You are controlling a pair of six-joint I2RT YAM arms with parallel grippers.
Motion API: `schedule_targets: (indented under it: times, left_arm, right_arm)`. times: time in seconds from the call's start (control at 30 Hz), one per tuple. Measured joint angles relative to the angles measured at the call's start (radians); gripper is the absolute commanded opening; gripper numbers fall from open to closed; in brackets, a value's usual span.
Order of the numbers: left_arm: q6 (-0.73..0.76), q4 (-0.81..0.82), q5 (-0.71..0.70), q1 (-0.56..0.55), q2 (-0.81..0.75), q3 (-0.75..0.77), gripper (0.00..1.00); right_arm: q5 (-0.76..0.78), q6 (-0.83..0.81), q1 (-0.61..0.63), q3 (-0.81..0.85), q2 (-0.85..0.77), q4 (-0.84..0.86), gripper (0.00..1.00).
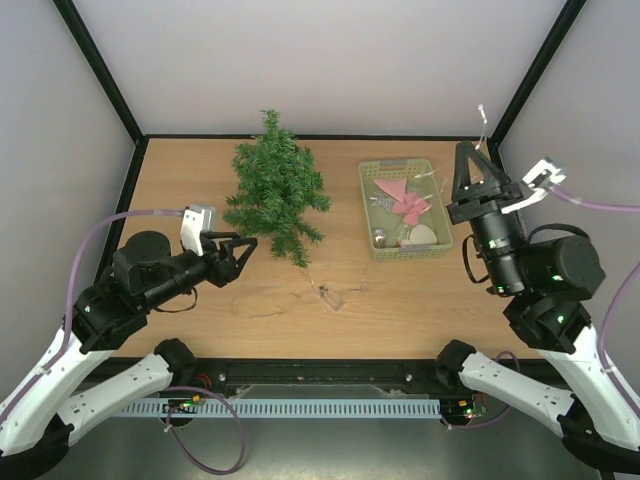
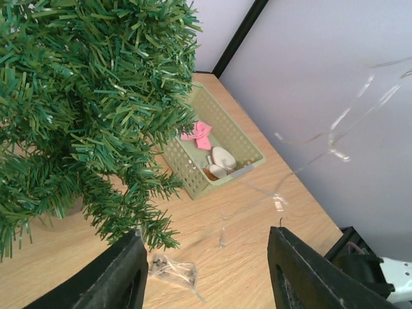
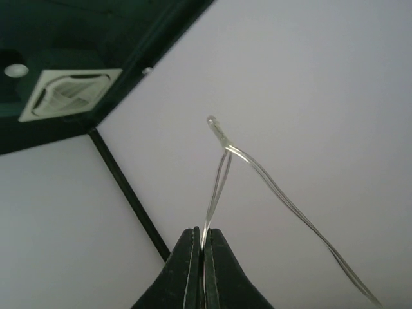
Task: Decorate the small christmas tree
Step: Pick up the decoration item from the storage box.
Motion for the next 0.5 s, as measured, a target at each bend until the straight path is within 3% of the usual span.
schedule_targets:
  times: [0.2,0.5]
  left_arm:
    - [-0.003,0.020,-0.007,0.000,0.002,0.007,0.59]
    - [0.070,0.086,-0.048,0.000,0.038,-0.033,0.53]
  right_arm:
    - [-0.032,-0.018,0.000,0.172,0.058,-0.019,0.02]
    - [0.230,-0.011,0.000,0.240,0.031,-0.145,0.02]
